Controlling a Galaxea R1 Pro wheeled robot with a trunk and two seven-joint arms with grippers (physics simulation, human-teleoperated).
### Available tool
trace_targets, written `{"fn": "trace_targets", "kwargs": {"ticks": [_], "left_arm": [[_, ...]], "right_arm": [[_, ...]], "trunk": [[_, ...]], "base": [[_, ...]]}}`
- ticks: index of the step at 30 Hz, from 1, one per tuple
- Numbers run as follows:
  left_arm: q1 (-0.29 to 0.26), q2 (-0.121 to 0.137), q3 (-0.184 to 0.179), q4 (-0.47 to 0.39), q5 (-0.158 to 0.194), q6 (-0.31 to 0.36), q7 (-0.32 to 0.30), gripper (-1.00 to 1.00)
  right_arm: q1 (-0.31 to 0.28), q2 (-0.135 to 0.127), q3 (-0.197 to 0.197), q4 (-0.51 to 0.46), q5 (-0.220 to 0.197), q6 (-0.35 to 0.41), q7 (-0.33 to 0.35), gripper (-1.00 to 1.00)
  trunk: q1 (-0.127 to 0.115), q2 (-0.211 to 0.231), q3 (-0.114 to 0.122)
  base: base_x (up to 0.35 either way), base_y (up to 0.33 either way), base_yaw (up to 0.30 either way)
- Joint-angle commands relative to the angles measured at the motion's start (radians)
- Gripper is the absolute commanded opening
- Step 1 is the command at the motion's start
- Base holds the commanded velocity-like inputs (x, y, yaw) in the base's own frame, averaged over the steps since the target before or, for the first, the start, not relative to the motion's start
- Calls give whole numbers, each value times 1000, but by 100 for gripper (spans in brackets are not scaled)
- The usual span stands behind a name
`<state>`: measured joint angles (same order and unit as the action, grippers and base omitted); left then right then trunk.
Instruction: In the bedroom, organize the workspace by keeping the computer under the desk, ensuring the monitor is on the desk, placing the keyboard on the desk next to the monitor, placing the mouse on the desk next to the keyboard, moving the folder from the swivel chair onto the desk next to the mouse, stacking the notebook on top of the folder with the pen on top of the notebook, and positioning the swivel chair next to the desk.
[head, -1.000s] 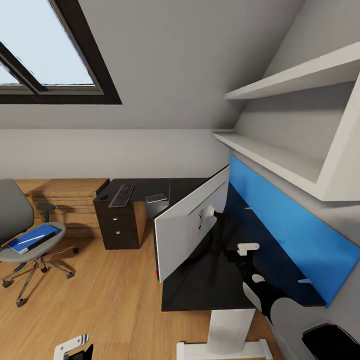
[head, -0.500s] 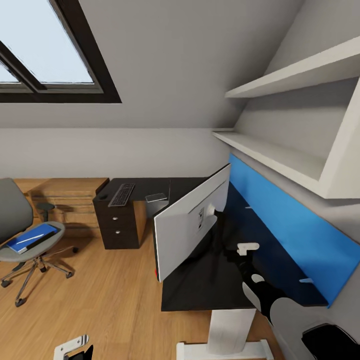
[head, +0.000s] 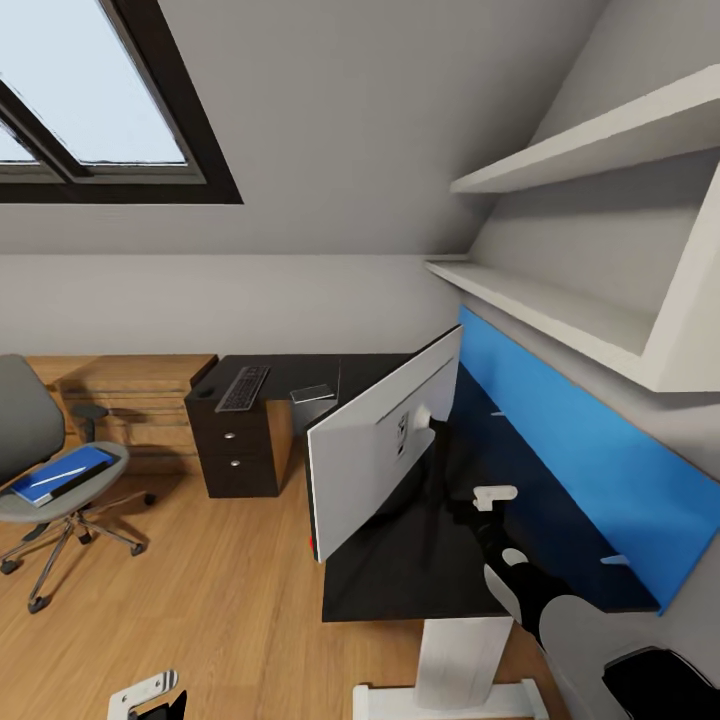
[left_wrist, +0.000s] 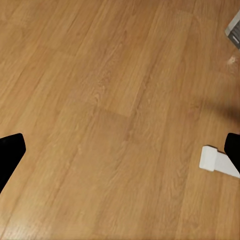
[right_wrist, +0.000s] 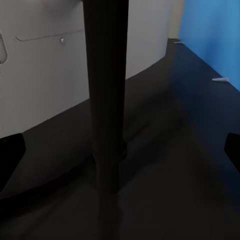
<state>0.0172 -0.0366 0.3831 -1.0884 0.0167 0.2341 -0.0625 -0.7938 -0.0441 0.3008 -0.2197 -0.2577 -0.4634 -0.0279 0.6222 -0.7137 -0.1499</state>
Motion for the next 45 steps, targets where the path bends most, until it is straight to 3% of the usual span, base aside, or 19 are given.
{"fn": "trace_targets", "kwargs": {"ticks": [1, 9, 33, 45], "left_arm": [[0, -1, 3, -2, 2, 7, -7, 100], [0, 2, 7, 43, -1, -2, -6, 100], [0, 3, 7, 48, -3, -1, -5, 100], [0, 4, 8, 48, -3, -1, -4, 100]], "right_arm": [[-1, -1, 9, 0, -8, -3, -3, 100], [-1, 2, 14, 0, -8, -2, -3, 100], [-1, 3, 14, 0, -8, -2, -3, 100], [-1, 3, 14, 0, -8, -2, -1, 100]], "trunk": [[0, -1, -1], [0, -1, -1], [0, -1, -1], [0, -1, -1]], "base": [[0, 0, 0], [14, 0, 0], [67, 0, 2], [0, 0, 160]]}}
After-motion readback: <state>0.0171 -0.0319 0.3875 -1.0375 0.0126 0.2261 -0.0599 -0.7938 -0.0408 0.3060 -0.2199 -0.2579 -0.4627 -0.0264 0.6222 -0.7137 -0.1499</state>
